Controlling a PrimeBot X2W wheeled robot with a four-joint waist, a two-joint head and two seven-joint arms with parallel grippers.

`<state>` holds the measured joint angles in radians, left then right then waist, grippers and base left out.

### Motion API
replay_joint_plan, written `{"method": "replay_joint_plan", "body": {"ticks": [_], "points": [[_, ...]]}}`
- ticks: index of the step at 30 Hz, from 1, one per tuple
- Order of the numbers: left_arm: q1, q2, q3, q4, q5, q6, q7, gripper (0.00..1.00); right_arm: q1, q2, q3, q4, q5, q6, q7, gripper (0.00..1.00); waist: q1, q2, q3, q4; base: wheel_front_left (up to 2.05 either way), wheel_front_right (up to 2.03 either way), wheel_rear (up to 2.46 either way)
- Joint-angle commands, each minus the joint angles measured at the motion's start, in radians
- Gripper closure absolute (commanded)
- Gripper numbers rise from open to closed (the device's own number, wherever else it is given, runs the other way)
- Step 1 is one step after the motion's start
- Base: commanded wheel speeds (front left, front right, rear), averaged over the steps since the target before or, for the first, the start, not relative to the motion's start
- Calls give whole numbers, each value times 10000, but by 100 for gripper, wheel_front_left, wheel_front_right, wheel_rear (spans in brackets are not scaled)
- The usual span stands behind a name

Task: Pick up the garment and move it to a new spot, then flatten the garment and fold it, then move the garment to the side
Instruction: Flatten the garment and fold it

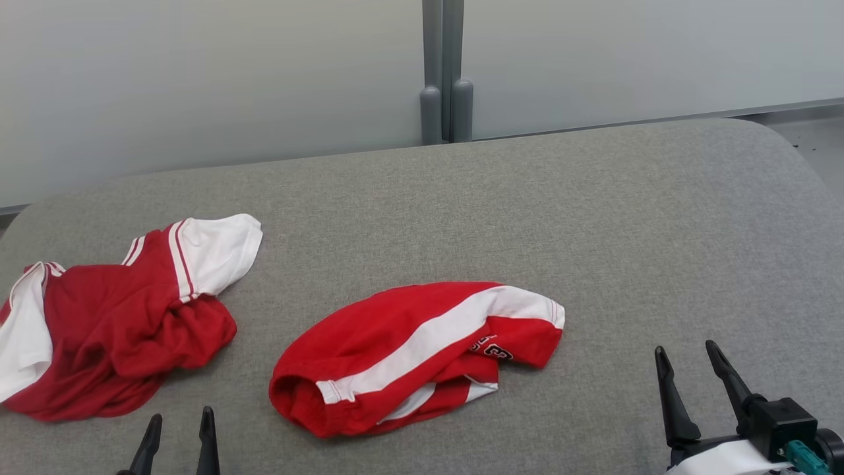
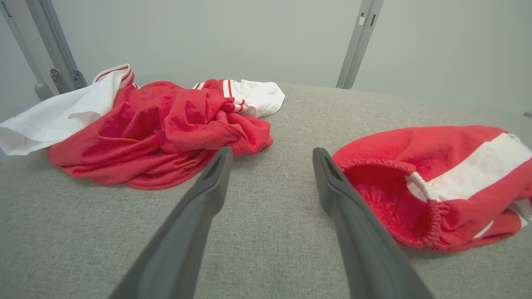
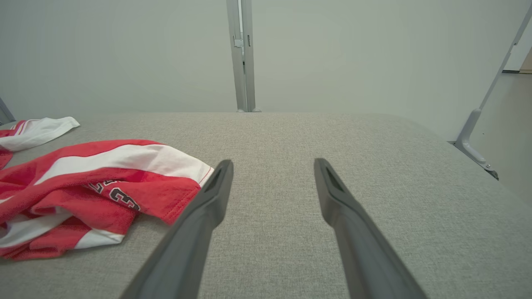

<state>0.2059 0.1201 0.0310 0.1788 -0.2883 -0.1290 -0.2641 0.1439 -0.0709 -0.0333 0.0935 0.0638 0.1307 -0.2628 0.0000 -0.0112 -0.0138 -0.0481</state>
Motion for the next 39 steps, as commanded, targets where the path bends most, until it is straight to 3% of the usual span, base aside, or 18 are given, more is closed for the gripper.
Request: {"method": "replay_joint_plan", "body": {"ticks": [1,8,14,22,30,34,39], "points": [[-103,-14,-34,-48,14,-31,-4,0,-18,7,-45,24,279,1,-31,0,0,112,13,-3,0,0,0],[-297,125,-488,51,-86,-31,146,0,-534,-436,529,230,956,-1,-31,0,0,112,109,18,0,0,0],[-514,-61,-738,-760,-502,356,2261,0,-1349,-1529,1794,1189,2062,1,342,0,0,112,377,130,0,0,0],[-651,-406,-1210,-3197,-1274,1305,5560,0,-3130,-2853,3375,1055,4165,4,3705,0,0,112,1123,270,0,0,0],[-1190,-73,-1689,-4728,-1208,1960,8470,0,-4347,-3917,4314,176,5483,3,7080,0,0,112,1718,573,0,0,0],[-1366,-265,-1935,-4955,-1328,2436,9394,0,-4600,-4128,4562,-41,5610,3,7914,0,0,112,1873,614,0,0,0],[-1485,-301,-2225,-4995,-1216,2691,9947,0,-4796,-4096,4568,-101,5534,1,8074,0,0,112,2068,630,0,0,0]]}}
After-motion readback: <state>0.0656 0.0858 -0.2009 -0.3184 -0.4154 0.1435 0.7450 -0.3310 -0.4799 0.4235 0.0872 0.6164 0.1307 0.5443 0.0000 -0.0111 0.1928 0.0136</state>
